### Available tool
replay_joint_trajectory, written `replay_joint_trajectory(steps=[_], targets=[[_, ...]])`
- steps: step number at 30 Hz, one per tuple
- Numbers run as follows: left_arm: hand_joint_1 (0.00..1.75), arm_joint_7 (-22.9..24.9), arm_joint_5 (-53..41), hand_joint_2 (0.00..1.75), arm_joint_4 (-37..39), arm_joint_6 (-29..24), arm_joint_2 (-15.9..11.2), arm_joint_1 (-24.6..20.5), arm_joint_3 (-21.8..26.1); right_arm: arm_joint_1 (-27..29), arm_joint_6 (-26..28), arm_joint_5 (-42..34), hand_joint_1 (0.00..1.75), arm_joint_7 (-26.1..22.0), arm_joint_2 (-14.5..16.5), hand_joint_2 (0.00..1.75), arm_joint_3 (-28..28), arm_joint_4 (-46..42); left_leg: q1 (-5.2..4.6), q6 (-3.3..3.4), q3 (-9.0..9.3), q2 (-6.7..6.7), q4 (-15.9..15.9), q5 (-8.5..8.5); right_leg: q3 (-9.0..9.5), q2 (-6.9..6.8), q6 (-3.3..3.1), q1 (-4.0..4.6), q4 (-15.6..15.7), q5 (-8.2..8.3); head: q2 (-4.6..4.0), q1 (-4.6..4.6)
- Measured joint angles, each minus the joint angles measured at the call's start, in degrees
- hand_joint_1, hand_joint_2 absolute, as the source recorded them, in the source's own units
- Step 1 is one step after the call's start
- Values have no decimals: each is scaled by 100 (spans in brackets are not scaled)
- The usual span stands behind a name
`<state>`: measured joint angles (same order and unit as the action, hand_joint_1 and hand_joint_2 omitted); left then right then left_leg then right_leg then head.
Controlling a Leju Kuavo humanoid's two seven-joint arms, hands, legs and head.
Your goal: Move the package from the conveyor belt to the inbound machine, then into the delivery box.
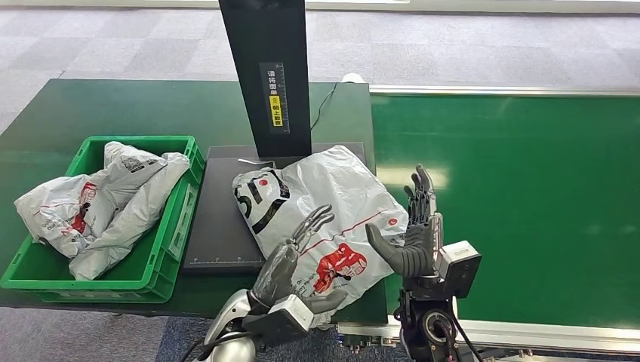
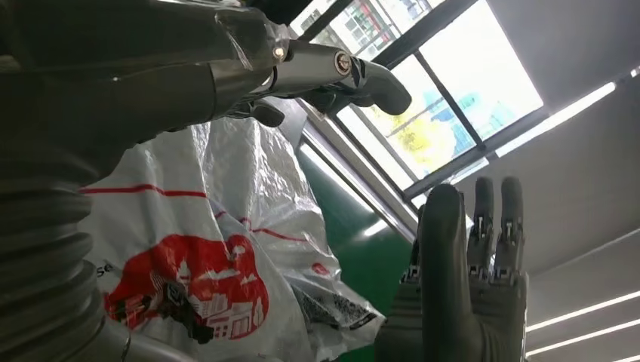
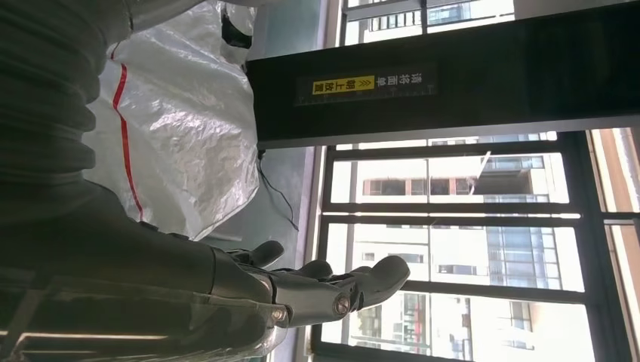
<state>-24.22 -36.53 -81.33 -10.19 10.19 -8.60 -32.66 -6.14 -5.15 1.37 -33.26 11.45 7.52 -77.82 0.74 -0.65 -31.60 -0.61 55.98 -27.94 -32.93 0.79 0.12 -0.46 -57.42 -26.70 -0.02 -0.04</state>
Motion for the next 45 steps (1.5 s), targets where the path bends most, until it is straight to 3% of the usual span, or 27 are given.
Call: replay_joint_trajectory(steps=[5,16,32,34,36,38,45], targets=[[0,27,-82,175,863,95,80,-483,-295,-2,-155,34,0,-1,43,175,-27,9,0,0,2,0,1,1,1,0,0,0,0,1,0,-1],[0,-251,-396,175,3778,-32,610,-1510,-651,90,-559,-36,0,-36,109,175,-45,-140,0,1,0,0,1,1,0,0,0,0,0,2,0,-1],[0,-90,-285,175,4858,-228,744,-2264,-516,321,-698,-127,0,-34,131,175,-109,-382,0,0,7,1,1,3,9,0,1,0,0,5,0,-1],[13,-78,-334,175,4915,-231,757,-2290,-516,336,-714,-128,0,-34,132,175,-122,-401,0,0,7,0,1,3,9,0,1,0,0,5,0,-1],[85,-61,-385,175,4962,-235,773,-2311,-518,350,-734,-128,0,-33,134,175,-136,-418,0,1,7,0,1,3,9,0,1,0,0,5,0,-1],[143,-43,-441,175,5000,-240,787,-2327,-519,363,-753,-128,0,-25,138,175,-153,-447,0,1,7,0,1,3,9,0,1,0,0,5,0,-1],[143,-28,-493,175,5065,-257,817,-2386,-520,390,-772,-126,0,-10,169,175,-181,-517,0,1,9,-1,1,3,11,0,1,0,0,5,0,-1]])
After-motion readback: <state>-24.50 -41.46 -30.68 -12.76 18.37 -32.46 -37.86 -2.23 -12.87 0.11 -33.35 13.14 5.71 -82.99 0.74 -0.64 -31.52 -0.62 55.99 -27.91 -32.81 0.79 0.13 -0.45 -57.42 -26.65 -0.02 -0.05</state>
